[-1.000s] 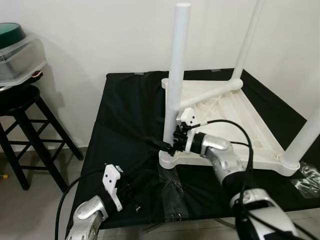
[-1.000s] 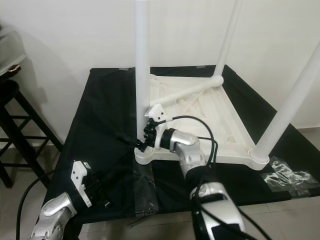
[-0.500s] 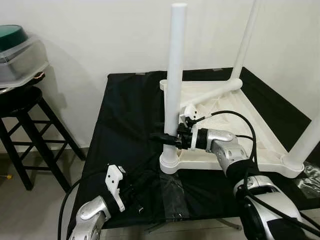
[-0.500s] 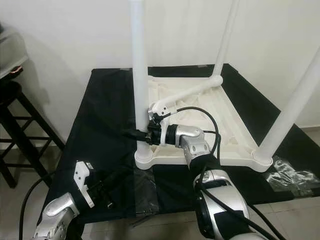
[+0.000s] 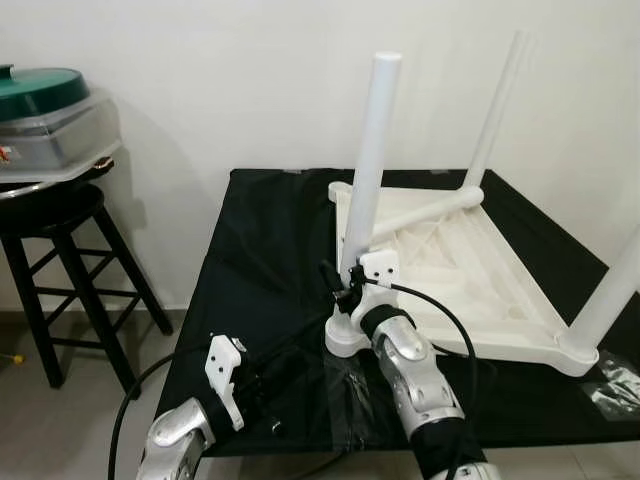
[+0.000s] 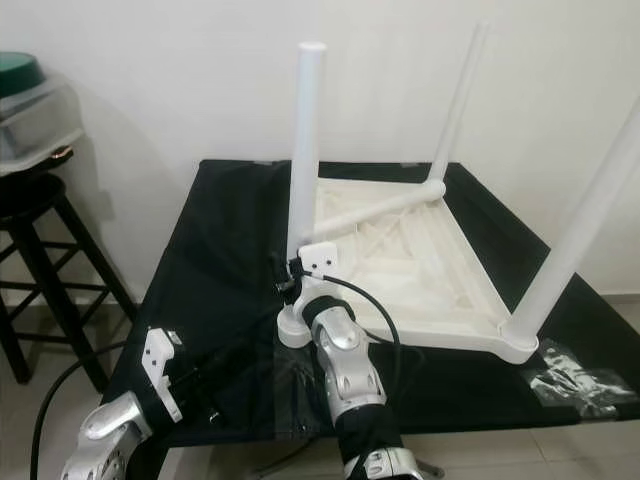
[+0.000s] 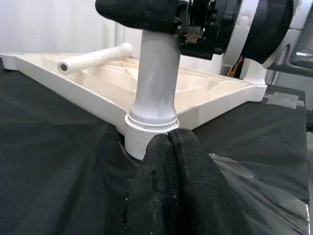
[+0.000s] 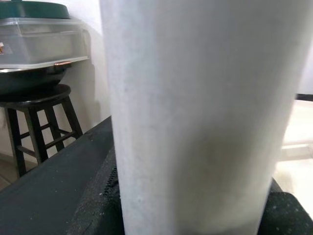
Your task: Building children table
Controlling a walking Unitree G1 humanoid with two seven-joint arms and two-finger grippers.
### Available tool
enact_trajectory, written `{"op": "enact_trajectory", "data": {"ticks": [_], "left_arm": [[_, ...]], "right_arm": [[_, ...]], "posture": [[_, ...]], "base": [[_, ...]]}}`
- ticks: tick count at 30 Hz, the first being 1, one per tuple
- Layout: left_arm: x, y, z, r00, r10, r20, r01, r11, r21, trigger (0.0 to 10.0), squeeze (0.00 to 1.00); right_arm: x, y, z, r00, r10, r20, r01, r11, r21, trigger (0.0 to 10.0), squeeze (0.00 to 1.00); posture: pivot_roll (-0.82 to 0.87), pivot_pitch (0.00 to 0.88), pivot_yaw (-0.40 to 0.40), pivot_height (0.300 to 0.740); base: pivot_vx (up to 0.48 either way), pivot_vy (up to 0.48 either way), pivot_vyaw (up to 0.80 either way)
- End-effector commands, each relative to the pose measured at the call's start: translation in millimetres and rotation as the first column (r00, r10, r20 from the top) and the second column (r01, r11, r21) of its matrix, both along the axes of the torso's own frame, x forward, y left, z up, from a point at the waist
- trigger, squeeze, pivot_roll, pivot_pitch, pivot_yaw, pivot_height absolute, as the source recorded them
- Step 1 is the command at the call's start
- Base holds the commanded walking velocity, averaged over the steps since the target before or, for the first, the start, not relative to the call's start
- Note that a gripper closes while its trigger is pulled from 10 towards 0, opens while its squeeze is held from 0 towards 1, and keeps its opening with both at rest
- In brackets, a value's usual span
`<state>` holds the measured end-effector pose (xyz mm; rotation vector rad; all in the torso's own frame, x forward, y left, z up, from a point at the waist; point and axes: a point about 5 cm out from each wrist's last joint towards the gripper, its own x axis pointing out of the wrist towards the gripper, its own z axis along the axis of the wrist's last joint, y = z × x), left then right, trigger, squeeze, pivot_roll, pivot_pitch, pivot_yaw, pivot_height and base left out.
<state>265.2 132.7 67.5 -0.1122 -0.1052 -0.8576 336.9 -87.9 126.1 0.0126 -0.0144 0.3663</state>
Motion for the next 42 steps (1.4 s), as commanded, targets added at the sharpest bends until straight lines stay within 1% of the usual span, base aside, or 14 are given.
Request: {"op": "enact_trajectory", "data": {"ticks": [1, 4, 5, 6, 17, 26, 27, 31, 35, 36, 37, 39, 40, 42], "left_arm": [[-0.9, 0.7, 2, 1.0, 0.009, 0.015, -0.009, 1.0, 0.002, 10.0, 0.0], [-1.3, 0.4, 2, 1.0, 0.012, 0.017, -0.012, 1.0, 0.003, 10.0, 0.0], [-1.8, 0.0, 2, 1.0, 0.01, 0.018, -0.01, 1.0, 0.007, 10.0, 0.0], [-2.5, -0.3, 2, 1.0, 0.008, 0.02, -0.008, 1.0, 0.009, 10.0, 0.0], [-4.3, 4.6, 6, 0.997, 0.059, 0.042, -0.059, 0.998, -0.003, 10.0, 0.0], [-4.5, 6.0, 7, 0.997, 0.058, 0.042, -0.058, 0.998, -0.004, 10.0, 0.0], [-4.1, 5.9, 7, 0.997, 0.058, 0.043, -0.058, 0.998, 0.0, 10.0, 0.0], [-2.3, 5.9, 7, 0.998, 0.055, 0.042, -0.056, 0.998, 0.014, 10.0, 0.0], [-2.0, 5.7, 7, 0.998, 0.055, 0.041, -0.055, 0.998, 0.016, 10.0, 0.0], [-1.9, 5.5, 7, 0.998, 0.055, 0.04, -0.055, 0.998, 0.018, 10.0, 0.0], [-1.9, 5.2, 7, 0.998, 0.055, 0.04, -0.055, 0.998, 0.02, 10.0, 0.0], [-2.0, 5.0, 7, 0.998, 0.054, 0.04, -0.055, 0.998, 0.021, 10.0, 0.0], [-1.7, 4.9, 7, 0.998, 0.054, 0.04, -0.055, 0.998, 0.021, 10.0, 0.0], [-1.3, 4.6, 7, 0.998, 0.054, 0.04, -0.055, 0.998, 0.022, 10.0, 0.0]], "right_arm": [[-17.2, -7.3, -46, 0.983, -0.021, -0.182, 0.01, 0.998, -0.061, 0.0, 0.0], [-19.3, -8.1, -47, 0.983, -0.022, -0.184, 0.01, 0.997, -0.07, 0.0, 0.0], [-20.4, -11.6, -47, 0.983, -0.035, -0.178, 0.016, 0.994, -0.108, 10.0, 0.0], [-21.9, -14.4, -46, 0.986, -0.019, -0.166, 0.002, 0.994, -0.106, 10.0, 1.0], [-35.1, -18.2, -20, 1.0, -0.021, -0.02, 0.02, 0.998, -0.056, 10.0, 1.0], [-40.7, -6.0, -7, 0.951, 0.302, 0.061, -0.295, 0.95, -0.1, 10.0, 0.9], [-28.5, -9.8, -1, 0.911, 0.408, 0.056, -0.398, 0.907, -0.137, 10.0, 0.0], [15.2, -31.4, 39, 0.81, 0.586, 0.026, -0.562, 0.789, -0.249, 10.0, 0.0], [22.6, -36.3, 51, 0.789, 0.614, 0.016, -0.59, 0.765, -0.258, 10.0, 0.0], [26.3, -40.6, 60, 0.764, 0.645, 0.0, -0.623, 0.739, -0.256, 8.2, 0.0], [29.0, -44.6, 67, 0.746, 0.666, -0.014, -0.646, 0.719, -0.256, 2.9, 0.0], [30.3, -47.1, 71, 0.735, 0.677, -0.022, -0.659, 0.707, -0.256, 2.9, 0.0], [30.8, -48.7, 73, 0.724, 0.689, -0.027, -0.672, 0.696, -0.252, 0.7, 0.0], [31.3, -50.0, 75, 0.716, 0.697, -0.031, -0.682, 0.689, -0.246, 0.0, 0.0]], "posture": [[0.12, 0.0, -0.027, 0.74], [0.11, 0.0, -0.027, 0.74], [0.1, 0.0, -0.023, 0.74], [0.1, 0.0, -0.022, 0.74], [0.08, 0.0, -0.001, 0.74], [0.07, 0.0, 0.004, 0.74], [0.09, 0.0, 0.008, 0.74], [0.12, 0.0, 0.003, 0.74], [0.13, 0.0, -0.002, 0.74], [0.13, 0.0, -0.004, 0.74], [0.13, 0.0, -0.005, 0.74], [0.13, 0.0, -0.005, 0.74], [0.13, 0.0, -0.005, 0.74], [0.13, 0.0, -0.001, 0.74]], "base": [[0.0, 0.0, 0.0], [0.0, 0.0, 0.0], [0.0, 0.0, 0.0], [0.0, 0.0, 0.0], [0.0, 0.0, 0.0], [0.0, 0.0, 0.0], [0.0, 0.0, 0.0], [0.0, 0.0, 0.0], [0.0, 0.0, 0.0], [0.0, 0.0, 0.0], [0.0, 0.0, 0.0], [0.0, 0.0, 0.0], [0.0, 0.0, 0.0], [0.0, 0.0, 0.0]]}}
